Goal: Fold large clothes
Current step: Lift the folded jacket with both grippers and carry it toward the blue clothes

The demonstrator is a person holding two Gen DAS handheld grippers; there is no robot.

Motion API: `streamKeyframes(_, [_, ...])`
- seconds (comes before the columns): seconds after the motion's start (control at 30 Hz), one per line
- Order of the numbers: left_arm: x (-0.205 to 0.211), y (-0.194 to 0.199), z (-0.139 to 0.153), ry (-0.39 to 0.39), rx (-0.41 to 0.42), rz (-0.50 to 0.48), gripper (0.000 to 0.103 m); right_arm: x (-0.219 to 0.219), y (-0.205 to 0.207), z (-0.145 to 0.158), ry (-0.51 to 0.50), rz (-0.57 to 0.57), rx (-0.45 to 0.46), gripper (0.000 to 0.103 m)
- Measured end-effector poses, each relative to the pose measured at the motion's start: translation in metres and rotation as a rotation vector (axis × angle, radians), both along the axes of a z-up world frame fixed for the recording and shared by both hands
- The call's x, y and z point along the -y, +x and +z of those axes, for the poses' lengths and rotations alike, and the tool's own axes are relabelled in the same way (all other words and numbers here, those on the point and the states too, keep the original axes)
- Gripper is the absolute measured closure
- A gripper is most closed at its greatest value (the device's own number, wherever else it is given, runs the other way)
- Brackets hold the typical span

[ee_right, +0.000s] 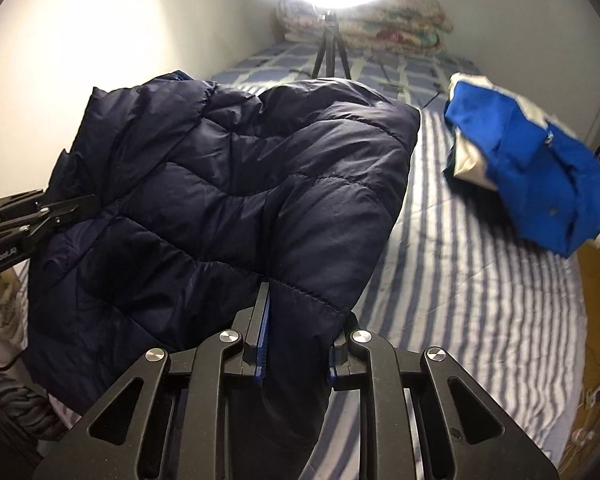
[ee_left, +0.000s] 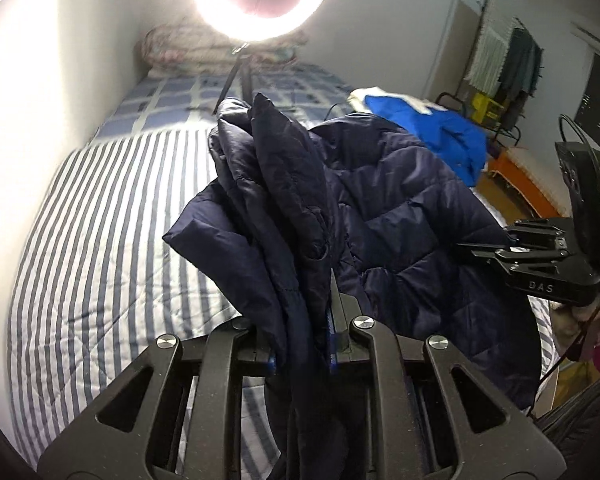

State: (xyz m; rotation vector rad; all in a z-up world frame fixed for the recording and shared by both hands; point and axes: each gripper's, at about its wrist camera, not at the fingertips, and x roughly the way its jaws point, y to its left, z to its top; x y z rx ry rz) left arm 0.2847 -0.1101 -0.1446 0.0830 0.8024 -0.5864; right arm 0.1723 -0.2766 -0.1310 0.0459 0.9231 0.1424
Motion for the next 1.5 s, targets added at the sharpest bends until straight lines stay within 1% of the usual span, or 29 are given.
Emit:
streamKeyframes(0.17, [0.013,-0.008,0.011,-0.014,0.024,-0.029,0.088,0.008,-0.01,0.01,-0.01,-0.012,0.038,0.084])
streamKeyframes(0.43, [0.045,-0.005,0.008,-0.011,0.011,-0.079,0.088,0.027,-0.02,0.015,-0.031,-0.044,0.055,0.085])
streamKeyframes(0.67, [0.087,-0.001,0.019,-0.013,0.047,-0.136,0.088,0.057,-0.025,0.022,-0.042,-0.099,0.074,0.085])
streamKeyframes(0.87, [0.127,0.01,0.03,-0.045,0.085,-0.173,0.088,0.085,-0.027,0.04,-0.102,-0.136,0.107,0.086])
streamKeyframes(1.07, [0.169,0.03,0.046,-0.077,0.139,-0.205,0.088,0.115,-0.022,0.061,-0.171,-0.172,0.147,0.086])
streamKeyframes(1.17, [0.192,0.048,0.053,-0.095,0.167,-0.213,0.088,0.132,-0.013,0.074,-0.209,-0.191,0.17,0.086])
streamKeyframes(1.33, [0.238,0.084,0.061,-0.135,0.184,-0.214,0.088,0.163,0.013,0.09,-0.28,-0.221,0.2,0.086])
streamKeyframes(1.5, [0.283,0.127,0.061,-0.173,0.193,-0.202,0.088,0.195,0.045,0.101,-0.339,-0.254,0.227,0.086])
